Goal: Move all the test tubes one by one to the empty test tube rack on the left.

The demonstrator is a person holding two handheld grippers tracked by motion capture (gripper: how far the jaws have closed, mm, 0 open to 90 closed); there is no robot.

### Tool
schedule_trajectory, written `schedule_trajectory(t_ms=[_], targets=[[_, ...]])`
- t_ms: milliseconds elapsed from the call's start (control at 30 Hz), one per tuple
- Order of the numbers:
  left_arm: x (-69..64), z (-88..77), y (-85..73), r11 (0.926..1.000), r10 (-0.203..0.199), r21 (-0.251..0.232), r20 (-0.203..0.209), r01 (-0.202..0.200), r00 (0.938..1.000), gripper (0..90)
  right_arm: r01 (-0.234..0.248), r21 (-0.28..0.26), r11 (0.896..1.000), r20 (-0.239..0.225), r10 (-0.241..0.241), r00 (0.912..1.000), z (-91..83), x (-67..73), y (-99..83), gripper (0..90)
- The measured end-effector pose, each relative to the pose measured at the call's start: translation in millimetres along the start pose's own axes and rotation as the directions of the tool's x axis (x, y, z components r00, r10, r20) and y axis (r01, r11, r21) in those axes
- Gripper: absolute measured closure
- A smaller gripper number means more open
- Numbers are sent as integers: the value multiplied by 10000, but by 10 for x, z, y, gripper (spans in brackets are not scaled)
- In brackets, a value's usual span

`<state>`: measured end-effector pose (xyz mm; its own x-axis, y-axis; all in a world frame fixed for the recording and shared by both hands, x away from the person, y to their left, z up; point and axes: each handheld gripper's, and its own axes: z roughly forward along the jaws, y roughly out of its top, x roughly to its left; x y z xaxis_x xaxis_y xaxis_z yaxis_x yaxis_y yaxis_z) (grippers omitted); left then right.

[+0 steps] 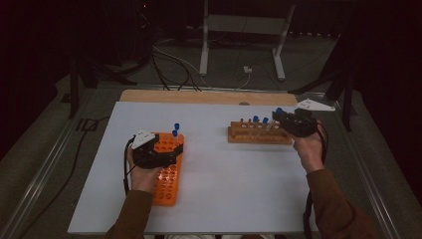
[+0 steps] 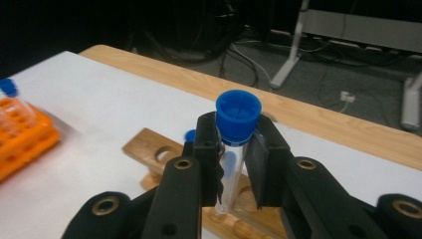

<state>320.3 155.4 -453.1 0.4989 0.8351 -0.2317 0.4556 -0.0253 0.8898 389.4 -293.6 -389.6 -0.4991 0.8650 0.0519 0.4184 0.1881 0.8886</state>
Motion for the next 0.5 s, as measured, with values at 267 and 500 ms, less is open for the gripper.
schedule_trajectory(t_ms=[267,500], targets=[[-17,6,1,10000,54,-23,62,-54,10000,8,84,-22,10000,-546,-85,9985,-6,134,8,766],[-36,7,5,9999,104,-73,80,-104,9999,8,329,53,9994,-1040,-322,9941,43,314,7,766]])
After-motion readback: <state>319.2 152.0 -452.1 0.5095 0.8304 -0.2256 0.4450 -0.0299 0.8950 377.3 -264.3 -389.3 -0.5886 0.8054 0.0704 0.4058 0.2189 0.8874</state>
